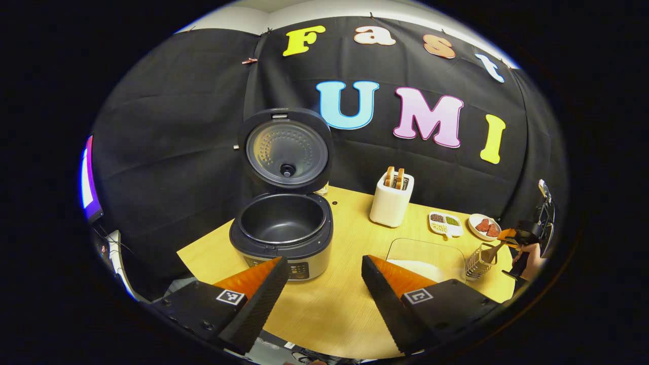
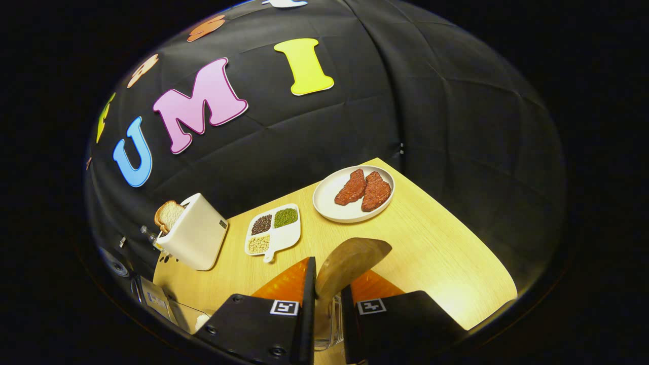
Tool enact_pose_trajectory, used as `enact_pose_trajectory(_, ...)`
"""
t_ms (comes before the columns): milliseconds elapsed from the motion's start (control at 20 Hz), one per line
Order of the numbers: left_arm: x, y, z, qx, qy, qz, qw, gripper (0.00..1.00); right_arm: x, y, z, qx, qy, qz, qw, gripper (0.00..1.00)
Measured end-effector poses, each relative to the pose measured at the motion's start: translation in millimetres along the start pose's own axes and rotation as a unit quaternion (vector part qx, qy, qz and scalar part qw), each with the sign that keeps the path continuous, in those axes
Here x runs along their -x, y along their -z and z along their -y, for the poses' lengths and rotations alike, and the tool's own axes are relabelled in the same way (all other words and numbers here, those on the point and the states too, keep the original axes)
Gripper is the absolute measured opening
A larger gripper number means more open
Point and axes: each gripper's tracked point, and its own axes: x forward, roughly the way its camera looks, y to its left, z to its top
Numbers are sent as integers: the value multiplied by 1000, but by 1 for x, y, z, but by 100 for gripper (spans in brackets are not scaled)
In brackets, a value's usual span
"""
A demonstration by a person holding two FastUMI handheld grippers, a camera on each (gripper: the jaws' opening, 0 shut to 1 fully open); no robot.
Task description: Close the left gripper, press the button to open the rice cooker; take a wooden spoon from the chopstick holder with the right hand, scoop a spoonful of rice and pour it into the rice cooker, then put the wooden spoon back into the chopstick holder.
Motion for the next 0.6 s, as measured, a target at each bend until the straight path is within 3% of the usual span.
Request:
enact_pose_trajectory(300,5,3,3,-6,18,1,1000,98,18,-4,-23,8,-28,0,1000,14)
enact_pose_trajectory(600,10,1,-9,-6,36,11,999,98,61,-47,-48,31,-49,58,997,14)
